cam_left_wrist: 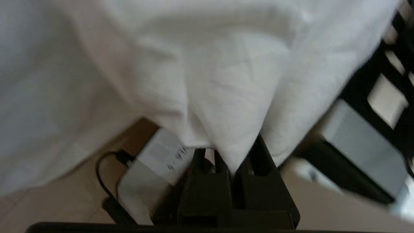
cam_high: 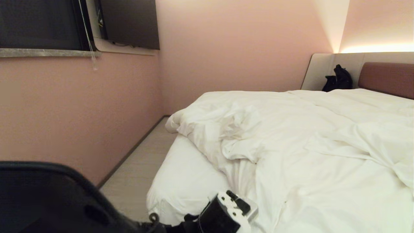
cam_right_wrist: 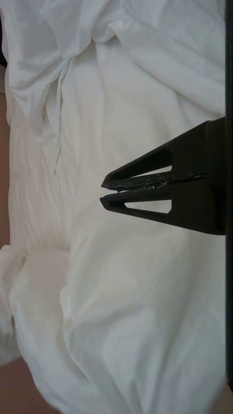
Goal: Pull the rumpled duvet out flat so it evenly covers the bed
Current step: Flatten the corners of the folded blanket
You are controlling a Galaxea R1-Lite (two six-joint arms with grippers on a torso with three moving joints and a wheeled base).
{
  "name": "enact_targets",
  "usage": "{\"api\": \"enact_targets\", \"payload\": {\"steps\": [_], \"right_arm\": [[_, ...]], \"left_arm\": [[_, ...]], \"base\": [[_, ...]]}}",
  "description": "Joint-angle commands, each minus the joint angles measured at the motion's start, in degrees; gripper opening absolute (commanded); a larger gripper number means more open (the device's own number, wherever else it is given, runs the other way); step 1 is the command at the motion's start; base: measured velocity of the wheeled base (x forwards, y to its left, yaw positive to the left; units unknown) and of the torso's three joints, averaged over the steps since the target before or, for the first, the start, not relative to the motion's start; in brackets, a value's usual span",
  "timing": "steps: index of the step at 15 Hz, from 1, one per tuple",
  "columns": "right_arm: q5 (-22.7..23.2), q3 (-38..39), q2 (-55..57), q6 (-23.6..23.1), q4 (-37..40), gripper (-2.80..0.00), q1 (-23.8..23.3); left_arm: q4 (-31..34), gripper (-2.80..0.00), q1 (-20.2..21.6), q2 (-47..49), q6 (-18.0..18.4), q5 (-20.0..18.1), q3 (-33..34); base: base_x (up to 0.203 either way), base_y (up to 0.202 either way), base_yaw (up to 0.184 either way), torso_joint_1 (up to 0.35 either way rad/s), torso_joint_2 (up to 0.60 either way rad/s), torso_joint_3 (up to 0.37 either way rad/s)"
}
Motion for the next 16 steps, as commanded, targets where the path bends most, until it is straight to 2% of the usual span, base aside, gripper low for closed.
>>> {"api": "enact_targets", "payload": {"steps": [1,3,10,11,16], "right_arm": [[0.00,0.01,0.07,-0.02,-0.02,-2.80,0.00],[0.08,0.02,0.07,-0.02,-0.02,-2.80,0.00],[0.00,0.10,0.07,-0.02,-0.02,-2.80,0.00],[0.00,0.01,0.07,-0.02,-0.02,-2.80,0.00],[0.01,0.01,0.07,-0.02,-0.02,-2.80,0.00]], "left_arm": [[0.30,-2.80,-3.57,-3.69,-0.19,-0.18,3.87],[0.30,-2.80,-5.69,-2.21,-0.39,-0.28,4.33],[-5.17,-2.80,-5.96,1.74,-0.15,0.36,4.84],[-6.28,0.00,-5.99,2.02,0.22,1.71,4.93],[-12.55,0.00,-5.81,3.81,0.65,5.80,5.10]], "base": [[0.000,0.000,0.000,0.000,0.00,0.000],[0.000,0.000,0.000,0.000,0.00,0.000],[0.000,0.000,0.000,0.000,0.00,0.000],[0.000,0.000,0.000,0.000,0.00,0.000],[0.000,0.000,0.000,0.000,0.00,0.000]]}}
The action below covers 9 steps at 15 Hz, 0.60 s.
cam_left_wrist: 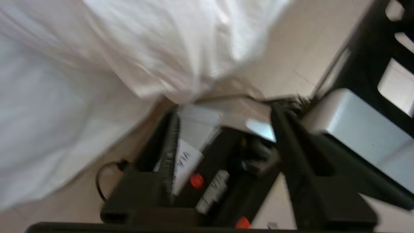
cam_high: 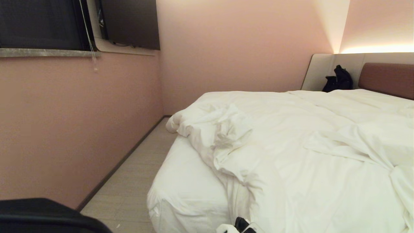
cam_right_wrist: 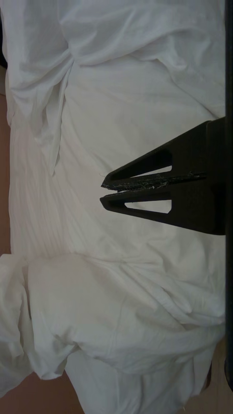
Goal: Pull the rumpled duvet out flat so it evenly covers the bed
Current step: Flatten the corners of the folded blanket
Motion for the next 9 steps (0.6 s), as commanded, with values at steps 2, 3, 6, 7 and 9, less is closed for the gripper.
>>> {"api": "enact_targets", "payload": {"steps": [2,3,6,7,9], "right_arm": [[-0.07,0.01,0.07,-0.04,-0.02,-2.80,0.00],[-0.07,0.10,0.07,-0.04,-0.02,-2.80,0.00],[-0.07,0.01,0.07,-0.04,-0.02,-2.80,0.00],[-0.03,0.05,0.07,-0.04,-0.02,-2.80,0.00],[0.01,0.10,0.07,-0.04,-0.02,-2.80,0.00]], "left_arm": [[-6.66,0.00,2.10,2.02,1.38,3.64,-0.29],[-8.22,0.00,3.21,1.94,2.00,4.09,-0.61],[-7.56,0.00,9.35,-0.86,2.55,4.19,-5.00],[-5.89,0.00,12.01,-2.15,2.58,4.16,-7.86],[-3.15,0.00,14.40,-3.53,2.61,4.08,-10.25]], "base": [[0.000,0.000,0.000,0.000,0.00,0.000],[0.000,0.000,0.000,0.000,0.00,0.000],[0.000,0.000,0.000,0.000,0.00,0.000],[0.000,0.000,0.000,0.000,0.00,0.000],[0.000,0.000,0.000,0.000,0.00,0.000]]}}
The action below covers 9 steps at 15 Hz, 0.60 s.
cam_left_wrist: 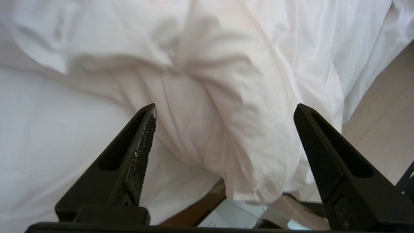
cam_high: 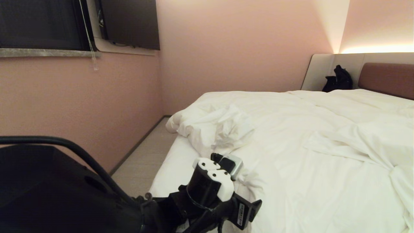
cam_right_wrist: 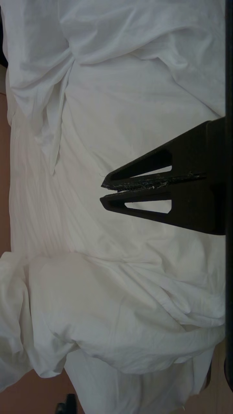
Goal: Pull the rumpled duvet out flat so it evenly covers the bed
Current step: Flatten the corners of the folded blanket
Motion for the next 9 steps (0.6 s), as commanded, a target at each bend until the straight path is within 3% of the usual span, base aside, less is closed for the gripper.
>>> {"api": "enact_targets", "payload": {"steps": [1,3,4,9], "right_arm": [[-0.01,-0.01,0.07,-0.05,0.00,-2.80,0.00],[-0.05,-0.01,0.07,-0.05,0.00,-2.80,0.00],[-0.05,-0.04,0.07,-0.05,0.00,-2.80,0.00],[-0.05,-0.04,0.07,-0.05,0.00,-2.80,0.00]], "left_arm": [[0.73,0.00,1.62,-1.29,-0.11,-0.05,-1.67],[5.45,0.00,6.30,-1.31,-0.14,-0.31,-10.06],[8.30,-2.80,8.55,-1.25,-0.16,-0.47,-16.20],[21.24,-2.80,15.61,2.25,-0.13,-2.17,-38.83]], "base": [[0.000,0.000,0.000,0.000,0.00,0.000],[0.000,0.000,0.000,0.000,0.00,0.000],[0.000,0.000,0.000,0.000,0.00,0.000],[0.000,0.000,0.000,0.000,0.00,0.000]]}}
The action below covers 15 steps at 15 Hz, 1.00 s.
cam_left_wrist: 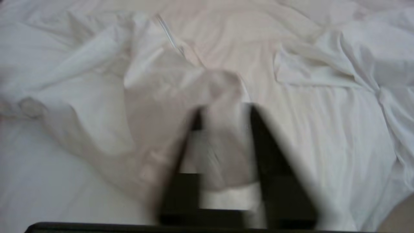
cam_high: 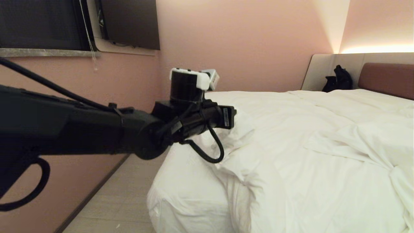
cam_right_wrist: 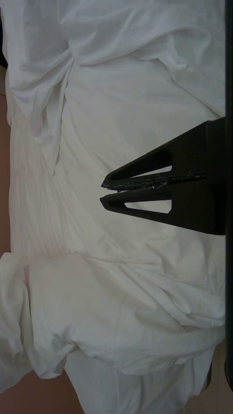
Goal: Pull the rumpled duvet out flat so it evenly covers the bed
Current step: Flatten the corners of the folded blanket
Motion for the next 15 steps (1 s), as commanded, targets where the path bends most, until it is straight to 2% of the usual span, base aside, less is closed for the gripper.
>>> {"api": "enact_targets", "payload": {"steps": [1,3,6,10,12,15], "right_arm": [[0.08,-0.01,0.07,-0.02,-0.02,-2.80,0.05],[0.00,-0.01,0.07,-0.02,-0.02,-2.80,0.05],[0.00,0.00,0.07,-0.02,-0.02,-2.80,0.05],[0.00,-0.01,0.07,-0.02,-0.02,-2.80,0.05],[0.00,-0.01,0.07,-0.02,-0.02,-2.80,0.05],[0.00,-0.01,0.07,-0.02,-0.02,-2.80,0.05]], "left_arm": [[2.33,-2.80,1.40,3.49,-0.07,-0.14,-6.13],[4.81,-2.80,2.23,6.34,-0.06,-0.30,-8.83],[4.39,-2.80,2.14,7.53,-0.06,-0.31,-9.26],[4.62,-2.80,1.13,5.55,0.03,-0.18,-7.27],[5.82,-2.80,-0.78,-0.19,1.57,0.10,-5.34],[15.09,-2.80,-2.38,-6.07,4.62,0.30,-2.90]], "base": [[0.000,0.000,0.000,0.000,0.00,0.000],[0.000,0.000,0.000,0.000,0.00,0.000],[0.000,0.000,0.000,0.000,0.00,0.000],[0.000,0.000,0.000,0.000,0.00,0.000],[0.000,0.000,0.000,0.000,0.00,0.000],[0.000,0.000,0.000,0.000,0.00,0.000]]}}
